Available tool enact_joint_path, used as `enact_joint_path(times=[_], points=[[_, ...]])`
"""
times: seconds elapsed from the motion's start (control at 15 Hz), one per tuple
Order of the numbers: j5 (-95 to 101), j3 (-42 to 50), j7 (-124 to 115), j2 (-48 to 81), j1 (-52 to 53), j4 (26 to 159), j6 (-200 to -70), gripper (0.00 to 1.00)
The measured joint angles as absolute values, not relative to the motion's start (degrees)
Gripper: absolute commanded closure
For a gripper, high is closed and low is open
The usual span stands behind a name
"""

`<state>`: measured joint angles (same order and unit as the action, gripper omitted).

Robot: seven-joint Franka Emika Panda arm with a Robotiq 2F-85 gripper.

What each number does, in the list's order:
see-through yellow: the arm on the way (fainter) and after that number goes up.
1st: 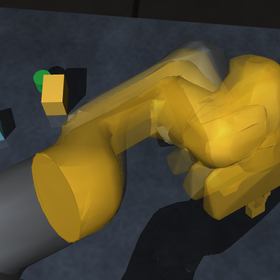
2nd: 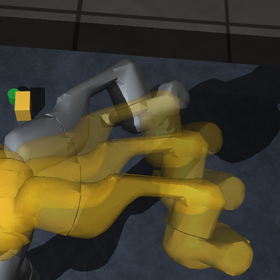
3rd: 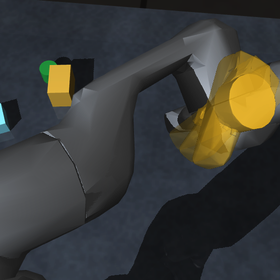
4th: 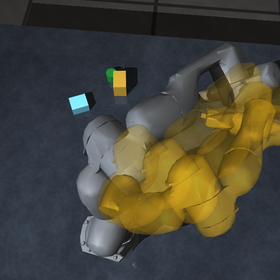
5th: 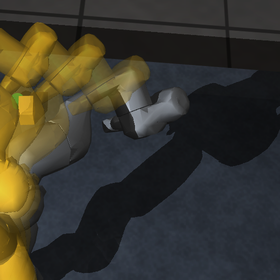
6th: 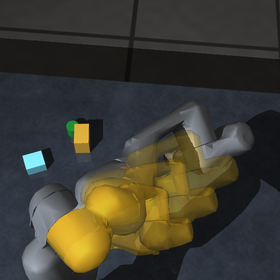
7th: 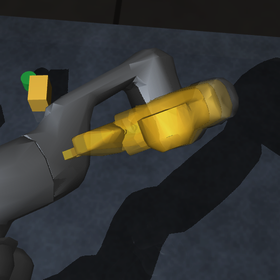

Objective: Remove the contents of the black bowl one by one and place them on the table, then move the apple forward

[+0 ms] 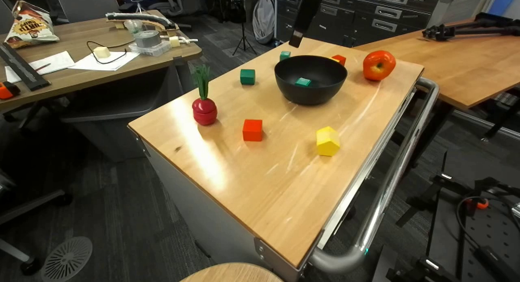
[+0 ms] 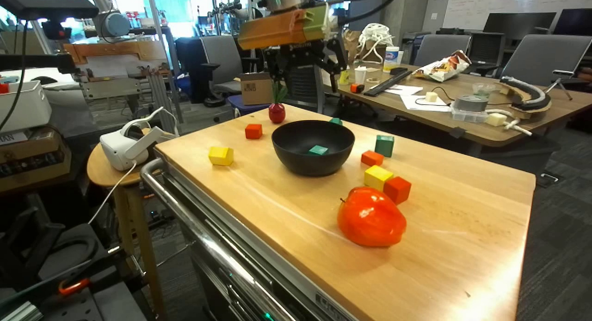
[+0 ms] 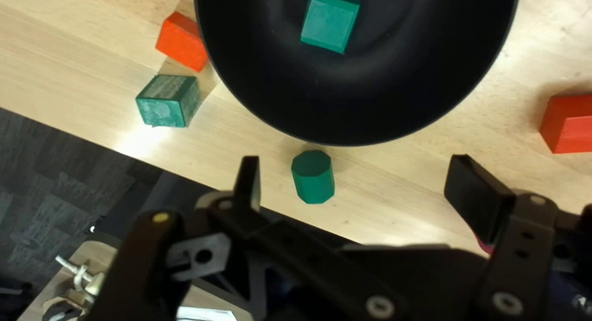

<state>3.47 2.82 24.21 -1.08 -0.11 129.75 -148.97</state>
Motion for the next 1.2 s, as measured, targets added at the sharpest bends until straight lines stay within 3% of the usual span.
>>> enact_joint_path(times=[0.4,1.07,1.2], points=[[3.4,2.9,19.8,9.3,-1.3,123.2,-148.7,0.00],[3.4,2.8,19.8,10.0,-2.6,127.2,-144.4,0.00],[3.4,2.8,19.8,10.6,-2.8,127.6,-144.8,0.05]])
